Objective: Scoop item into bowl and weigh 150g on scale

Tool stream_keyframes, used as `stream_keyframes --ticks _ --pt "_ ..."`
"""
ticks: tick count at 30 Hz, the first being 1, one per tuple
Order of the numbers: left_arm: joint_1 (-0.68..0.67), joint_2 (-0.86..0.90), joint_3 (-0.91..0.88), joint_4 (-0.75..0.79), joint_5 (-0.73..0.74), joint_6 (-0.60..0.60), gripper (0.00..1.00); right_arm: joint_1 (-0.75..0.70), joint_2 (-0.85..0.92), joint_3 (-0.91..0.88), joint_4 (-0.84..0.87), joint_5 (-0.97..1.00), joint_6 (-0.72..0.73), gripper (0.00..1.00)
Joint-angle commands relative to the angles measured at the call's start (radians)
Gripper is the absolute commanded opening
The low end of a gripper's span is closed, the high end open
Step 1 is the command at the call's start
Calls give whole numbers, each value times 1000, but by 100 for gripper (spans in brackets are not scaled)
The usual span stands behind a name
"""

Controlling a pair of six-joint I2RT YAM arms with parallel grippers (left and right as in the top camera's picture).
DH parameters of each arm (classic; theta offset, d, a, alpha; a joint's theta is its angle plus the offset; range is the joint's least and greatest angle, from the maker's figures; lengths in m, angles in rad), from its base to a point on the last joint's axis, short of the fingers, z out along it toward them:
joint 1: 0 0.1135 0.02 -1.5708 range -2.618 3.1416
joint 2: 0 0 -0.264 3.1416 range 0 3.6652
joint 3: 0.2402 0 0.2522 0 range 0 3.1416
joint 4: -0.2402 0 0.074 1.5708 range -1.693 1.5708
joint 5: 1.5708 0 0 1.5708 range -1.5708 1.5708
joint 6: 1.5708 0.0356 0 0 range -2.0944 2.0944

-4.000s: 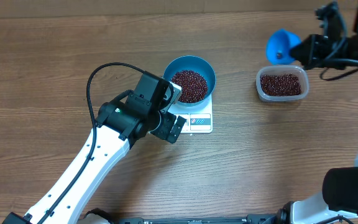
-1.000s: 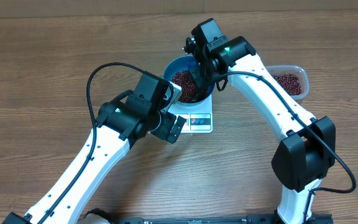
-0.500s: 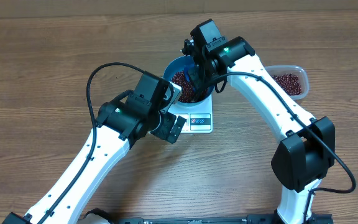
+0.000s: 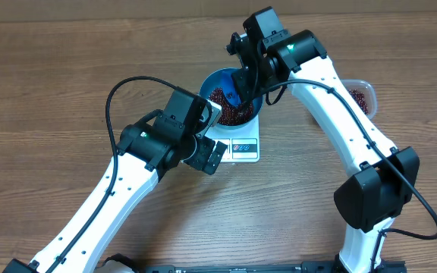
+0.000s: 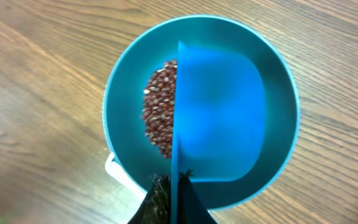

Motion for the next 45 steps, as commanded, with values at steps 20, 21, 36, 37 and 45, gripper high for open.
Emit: stream_keyframes --ticks 20,21,36,37,45 --pt "7 -23 -8 5 -3 19 99 -156 0 79 -87 -354 -59 4" --pt "7 -23 -8 5 -3 19 100 -156 0 79 -87 -354 -59 4" --pt "7 -23 -8 5 -3 19 100 -121 -54 80 -93 -60 3 4" --pt "7 -23 -8 5 -3 19 100 -114 -56 80 -93 -35 3 4" --pt "7 -23 -8 5 -3 19 100 -26 -65 80 -93 137 3 4"
